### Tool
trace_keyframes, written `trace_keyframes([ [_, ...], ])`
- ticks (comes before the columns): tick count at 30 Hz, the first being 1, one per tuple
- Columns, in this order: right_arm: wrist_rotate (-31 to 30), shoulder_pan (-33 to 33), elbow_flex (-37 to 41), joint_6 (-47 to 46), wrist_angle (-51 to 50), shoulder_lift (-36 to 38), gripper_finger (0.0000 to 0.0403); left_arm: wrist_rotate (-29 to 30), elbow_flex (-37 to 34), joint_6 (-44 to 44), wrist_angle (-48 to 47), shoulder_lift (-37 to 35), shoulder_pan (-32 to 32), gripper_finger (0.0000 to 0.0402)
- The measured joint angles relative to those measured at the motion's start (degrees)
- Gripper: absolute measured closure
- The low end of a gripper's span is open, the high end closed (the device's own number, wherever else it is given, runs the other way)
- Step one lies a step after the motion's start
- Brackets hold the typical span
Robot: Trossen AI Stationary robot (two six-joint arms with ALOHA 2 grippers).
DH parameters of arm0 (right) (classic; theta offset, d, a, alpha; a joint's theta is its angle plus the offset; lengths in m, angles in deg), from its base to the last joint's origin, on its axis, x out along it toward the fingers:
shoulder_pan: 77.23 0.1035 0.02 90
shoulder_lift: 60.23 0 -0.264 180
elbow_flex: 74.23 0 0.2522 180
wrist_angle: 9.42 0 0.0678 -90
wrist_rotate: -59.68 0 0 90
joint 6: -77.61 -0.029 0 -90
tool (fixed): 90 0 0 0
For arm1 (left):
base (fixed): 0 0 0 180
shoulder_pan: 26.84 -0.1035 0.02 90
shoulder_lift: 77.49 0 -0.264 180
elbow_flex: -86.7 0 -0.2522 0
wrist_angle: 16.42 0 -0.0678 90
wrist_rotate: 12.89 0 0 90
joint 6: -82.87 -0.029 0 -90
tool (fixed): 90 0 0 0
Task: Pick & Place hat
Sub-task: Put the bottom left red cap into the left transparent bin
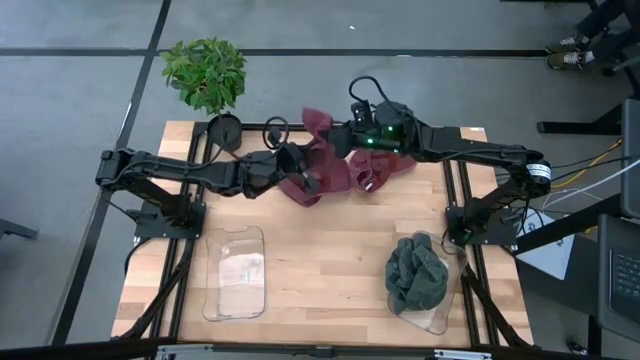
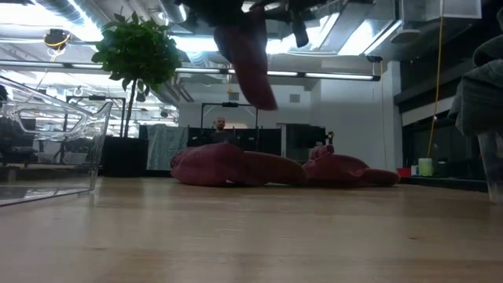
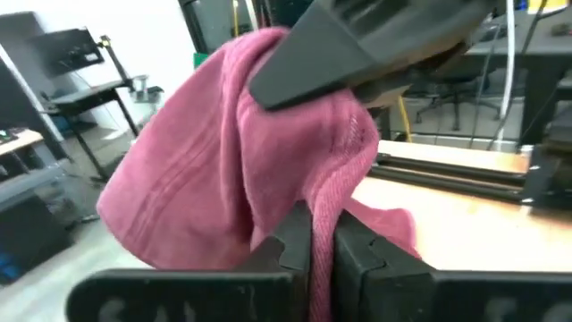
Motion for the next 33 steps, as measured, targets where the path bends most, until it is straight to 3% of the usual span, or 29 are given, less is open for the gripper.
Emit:
trace_keyframes([
  [5, 2.3, -1.0, 0.0, 3.7, -3.2, 0.0, 0.0332, -4.4, 0.0, 2.7, -0.5, -0.5, 1.6, 0.039],
  [14, 31.7, -9.3, 0.0, 10.0, -8.9, 0.8, 0.033, -6.2, 0.0, 17.0, -12.2, -4.1, 4.8, 0.0391],
  [22, 41.9, -14.1, 0.0, 11.8, -11.0, 4.4, 0.0307, -8.3, 0.0, 25.9, -13.9, -6.5, 4.0, 0.0392],
  [25, 41.8, -14.5, 0.0, 16.4, -15.5, 8.3, 0.0295, -10.1, 0.0, 28.2, -13.8, -6.9, 2.9, 0.0391],
  [33, 27.0, -11.8, 0.0, 27.1, -28.3, 15.8, 0.0286, -17.1, 0.0, 35.5, -13.3, -7.1, -0.4, 0.0393],
])
